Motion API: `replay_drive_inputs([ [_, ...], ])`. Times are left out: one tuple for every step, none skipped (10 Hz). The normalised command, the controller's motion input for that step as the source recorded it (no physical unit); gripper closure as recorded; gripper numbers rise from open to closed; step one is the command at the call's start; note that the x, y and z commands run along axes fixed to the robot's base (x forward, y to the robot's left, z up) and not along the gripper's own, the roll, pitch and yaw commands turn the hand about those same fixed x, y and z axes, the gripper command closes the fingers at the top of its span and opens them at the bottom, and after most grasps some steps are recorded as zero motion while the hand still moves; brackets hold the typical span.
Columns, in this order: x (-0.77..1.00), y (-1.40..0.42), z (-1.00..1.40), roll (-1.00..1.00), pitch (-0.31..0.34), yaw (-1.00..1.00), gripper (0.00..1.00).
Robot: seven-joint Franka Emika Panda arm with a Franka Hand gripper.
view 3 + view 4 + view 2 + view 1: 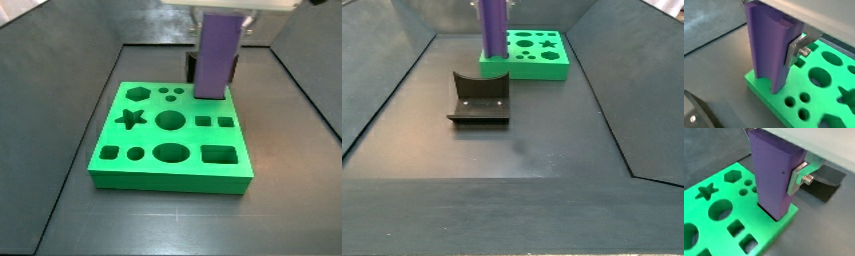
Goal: Pick up the arch object. Move up. Move to above the board. Insert the arch object.
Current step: Insert the arch object.
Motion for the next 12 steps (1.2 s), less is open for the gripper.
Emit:
replay_drive_inputs([
  [-0.26, 0.0, -0.18, 0.0, -0.074, -0.02, 1.0],
  [0.0, 0.0, -0.24, 0.0, -0.111, -0.03, 1.0],
  [0.16, 0.0, -0.37, 0.0, -0.147, -0.07, 1.0],
  [0.35, 0.0, -0.37, 0.0, -0.114, -0.09, 1.0],
  [0.35, 0.0, -0.36, 0.0, -0.109, -0.08, 1.0],
  [0.21, 0.0, -0.37, 0.0, -0.114, -0.06, 1.0],
  [0.15, 0.0, -0.4, 0.0, -0.107, -0.01, 1.0],
  [0.01, 0.0, -0.43, 0.0, -0.111, 0.0, 1.0],
  [-0.12, 0.0, -0.4, 0.03, -0.114, 0.0, 1.0],
  [-0.44, 0.0, -0.21, 0.0, -0.123, -0.14, 1.0],
  [-0.43, 0.0, 0.0, 0.0, -0.084, -0.16, 1.0],
  [-0.19, -0.01, -0.08, 0.0, -0.066, -0.08, 1.0],
])
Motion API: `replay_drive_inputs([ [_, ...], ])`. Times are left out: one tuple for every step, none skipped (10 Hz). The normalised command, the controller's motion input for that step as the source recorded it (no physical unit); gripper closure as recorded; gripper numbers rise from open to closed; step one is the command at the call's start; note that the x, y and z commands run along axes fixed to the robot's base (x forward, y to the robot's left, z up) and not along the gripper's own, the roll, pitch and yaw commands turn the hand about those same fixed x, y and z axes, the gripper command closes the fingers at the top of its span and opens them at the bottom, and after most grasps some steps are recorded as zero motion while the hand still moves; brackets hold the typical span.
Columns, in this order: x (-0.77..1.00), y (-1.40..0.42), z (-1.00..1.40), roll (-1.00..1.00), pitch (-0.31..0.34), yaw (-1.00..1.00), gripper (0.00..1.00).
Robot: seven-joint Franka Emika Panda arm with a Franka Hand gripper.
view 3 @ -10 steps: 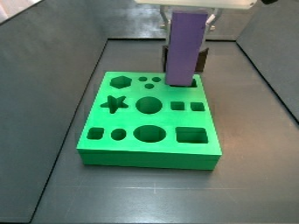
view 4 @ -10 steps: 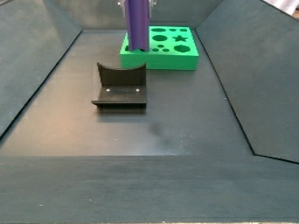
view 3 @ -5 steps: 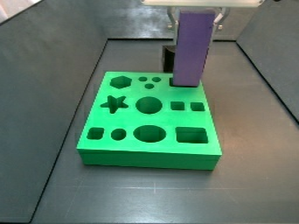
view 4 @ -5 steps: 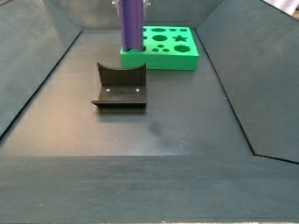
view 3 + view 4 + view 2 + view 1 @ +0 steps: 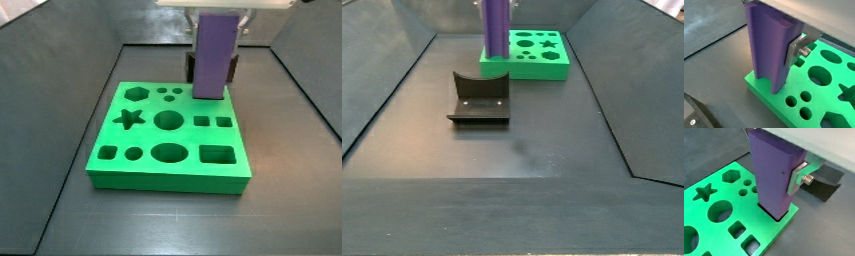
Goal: Pick up the arch object. Move up. Move to above the board. Insert the arch object.
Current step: Insert the arch object.
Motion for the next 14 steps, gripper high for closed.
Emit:
replay_drive_inputs([
  [-0.06, 0.0, -0.17, 0.0, -0.073, -0.04, 1.0],
  [0.0, -0.03, -0.19, 0.0, -0.084, 0.0, 1.0],
  [0.0, -0.1, -0.27, 0.01, -0.1, 0.0, 1.0],
  [0.05, -0.09, -0.29, 0.01, -0.094, 0.0, 1.0],
  [0.03, -0.09, -0.32, 0.03, -0.089, 0.0, 1.0],
  [0.03, -0.09, -0.35, 0.06, -0.06, 0.0, 1.0],
  [0.02, -0.05, -0.39, 0.06, -0.056, 0.0, 1.0],
  [0.03, -0.1, -0.33, 0.07, -0.021, 0.01, 1.0],
  [0.06, -0.05, -0.41, 0.08, -0.019, 0.03, 1.0],
  [0.01, -0.03, -0.66, 0.13, -0.116, 0.03, 1.0],
  [0.04, 0.0, -0.84, 0.12, -0.154, 0.05, 1.0],
  [0.05, 0.0, -0.81, 0.08, -0.196, 0.14, 1.0],
  [0.0, 0.07, -0.72, 0.08, -0.246, 0.37, 1.0],
  [0.0, 0.24, -0.69, 0.07, -0.267, 0.61, 1.0],
])
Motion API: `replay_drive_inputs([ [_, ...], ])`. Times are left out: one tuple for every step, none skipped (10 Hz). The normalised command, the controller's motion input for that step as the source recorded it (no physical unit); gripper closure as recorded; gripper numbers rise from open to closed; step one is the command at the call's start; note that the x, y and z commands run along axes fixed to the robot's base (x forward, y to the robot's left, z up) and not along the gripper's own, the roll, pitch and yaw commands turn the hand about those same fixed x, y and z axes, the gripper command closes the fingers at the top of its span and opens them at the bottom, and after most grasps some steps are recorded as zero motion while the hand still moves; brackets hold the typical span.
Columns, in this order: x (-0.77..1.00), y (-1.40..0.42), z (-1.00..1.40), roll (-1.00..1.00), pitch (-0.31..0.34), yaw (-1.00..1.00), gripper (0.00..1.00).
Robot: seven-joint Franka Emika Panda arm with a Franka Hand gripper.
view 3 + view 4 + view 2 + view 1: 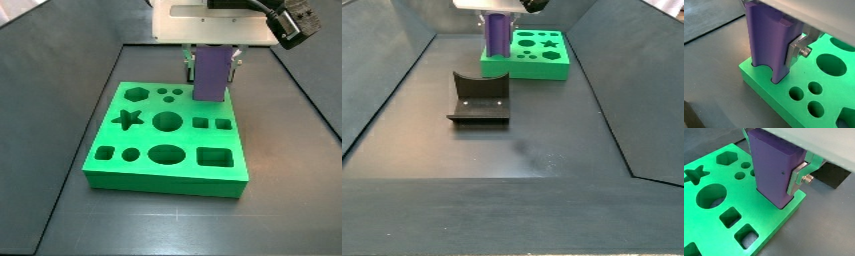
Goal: Pick up the arch object. Move up. Move to above the board. Insert the arch object.
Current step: Insert the arch object.
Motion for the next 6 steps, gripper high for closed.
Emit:
replay_drive_inputs([
  [0.0, -0.13, -0.33, 0.1, -0.156, 0.25, 1.0],
  [0.0, 0.05, 0.0, 0.0, 0.0, 0.0, 1.0],
  [0.08, 0.33, -0.72, 0.15, 0.043, 0.53, 1.0],
  [0.25, 0.13, -0.6, 0.2, 0.091, 0.76, 1.0],
  [0.0, 0.0, -0.02, 0.0, -0.057, 0.02, 1.0],
  [0.0, 0.0, 0.0, 0.0, 0.0, 0.0, 1.0],
])
